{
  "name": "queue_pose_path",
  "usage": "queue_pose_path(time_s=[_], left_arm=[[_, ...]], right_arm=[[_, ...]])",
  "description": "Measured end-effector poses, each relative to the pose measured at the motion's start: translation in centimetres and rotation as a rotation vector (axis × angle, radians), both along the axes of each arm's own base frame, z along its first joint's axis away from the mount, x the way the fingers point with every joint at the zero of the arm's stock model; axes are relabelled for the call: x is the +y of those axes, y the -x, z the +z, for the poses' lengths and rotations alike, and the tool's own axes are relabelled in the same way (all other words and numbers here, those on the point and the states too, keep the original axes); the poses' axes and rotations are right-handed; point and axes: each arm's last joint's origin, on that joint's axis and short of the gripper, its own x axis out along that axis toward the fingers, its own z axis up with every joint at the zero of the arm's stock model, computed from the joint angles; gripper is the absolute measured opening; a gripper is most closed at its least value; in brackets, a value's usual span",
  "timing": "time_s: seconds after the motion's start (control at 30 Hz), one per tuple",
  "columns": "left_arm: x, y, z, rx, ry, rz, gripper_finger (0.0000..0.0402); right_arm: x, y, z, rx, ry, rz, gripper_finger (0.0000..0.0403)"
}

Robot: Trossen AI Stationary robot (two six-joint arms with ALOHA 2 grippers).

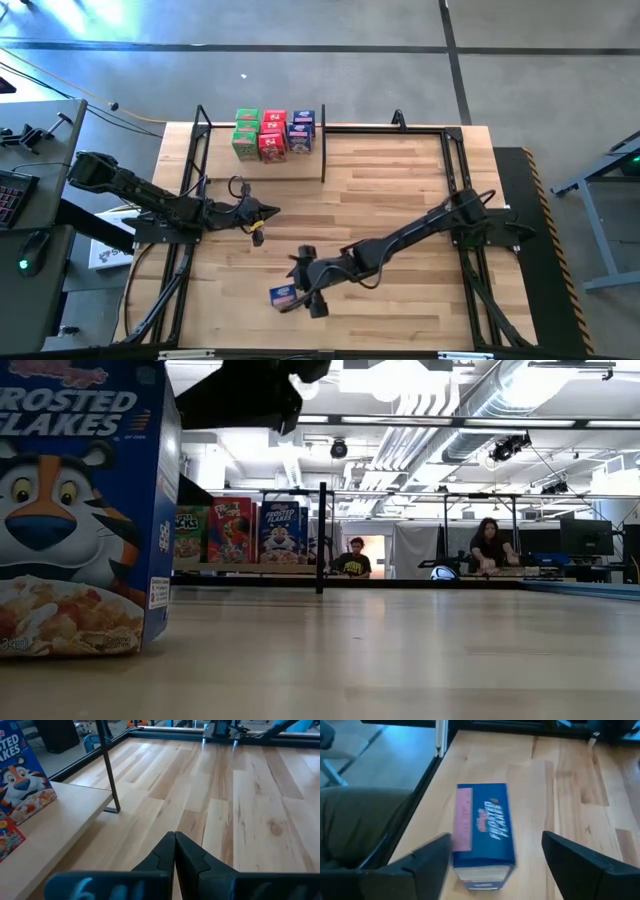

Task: Stack cereal on shelf
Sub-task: Put the blue cereal box on the shelf aligned with the blue cereal box

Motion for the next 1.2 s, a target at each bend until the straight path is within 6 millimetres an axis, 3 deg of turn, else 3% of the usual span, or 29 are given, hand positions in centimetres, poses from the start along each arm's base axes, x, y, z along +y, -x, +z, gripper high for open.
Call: queue_pose_path(time_s=[0.23,0.73,1.2], left_arm=[[0.0,0.0,0.0,0.003,-0.001,0.000,0.0000],[0.0,0.0,0.0,0.000,0.004,0.006,0.0000],[0.0,0.0,-0.1,0.001,0.005,0.006,0.0000]], right_arm=[[-1.2,-0.8,-0.6,0.047,-0.049,0.020,0.0294],[-0.9,-0.5,-0.7,0.064,-0.065,0.137,0.0291],[-0.8,-1.0,-1.5,0.032,-0.044,0.178,0.0217]])
